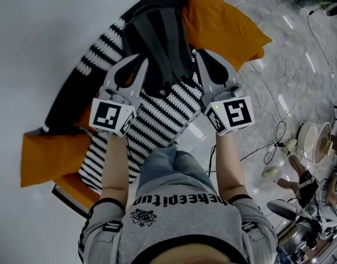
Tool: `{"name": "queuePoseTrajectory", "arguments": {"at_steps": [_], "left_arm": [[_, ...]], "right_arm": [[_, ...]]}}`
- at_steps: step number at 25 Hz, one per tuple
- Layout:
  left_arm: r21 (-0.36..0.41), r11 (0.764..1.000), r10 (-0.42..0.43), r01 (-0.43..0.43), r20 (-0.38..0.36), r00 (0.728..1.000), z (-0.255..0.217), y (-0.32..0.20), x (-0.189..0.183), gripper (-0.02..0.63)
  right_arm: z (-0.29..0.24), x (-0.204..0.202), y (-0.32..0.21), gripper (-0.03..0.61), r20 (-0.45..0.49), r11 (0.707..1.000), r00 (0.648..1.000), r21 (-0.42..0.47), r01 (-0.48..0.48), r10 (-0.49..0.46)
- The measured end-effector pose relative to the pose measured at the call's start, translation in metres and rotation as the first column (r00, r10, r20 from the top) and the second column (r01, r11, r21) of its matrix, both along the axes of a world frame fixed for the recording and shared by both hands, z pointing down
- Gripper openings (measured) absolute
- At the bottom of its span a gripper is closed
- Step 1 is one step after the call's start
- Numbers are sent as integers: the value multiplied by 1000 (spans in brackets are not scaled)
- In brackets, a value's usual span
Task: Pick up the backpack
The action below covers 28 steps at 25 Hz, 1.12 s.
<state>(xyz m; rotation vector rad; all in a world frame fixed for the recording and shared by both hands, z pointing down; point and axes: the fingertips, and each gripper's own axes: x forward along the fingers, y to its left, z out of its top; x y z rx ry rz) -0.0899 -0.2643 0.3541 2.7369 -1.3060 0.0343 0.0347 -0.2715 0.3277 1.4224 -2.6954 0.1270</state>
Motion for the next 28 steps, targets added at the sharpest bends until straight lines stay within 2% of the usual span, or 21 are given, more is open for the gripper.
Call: {"name": "queuePoseTrajectory", "arguments": {"at_steps": [3, 12, 19, 28], "left_arm": [[-30, 1000, 6, -6, -12, 1000, 19, -17, 1, 63], [-152, 988, 13, -8, 31, 999, 89, -54, -6, 105], [-240, 971, 5, 12, 72, 997, 154, -87, -12, 156], [-351, 936, 4, 38, 119, 993, 218, -117, -12, 184]], "right_arm": [[13, 2, -12, 11, -3, 1000, 1000, -12, -8, 8], [50, 1, -35, 11, -3, 997, 1000, -67, -24, 24], [72, -9, -40, 12, -28, 995, 1000, -100, -4, 1], [83, 0, -39, 14, -39, 991, 999, -133, -25, 20]]}}
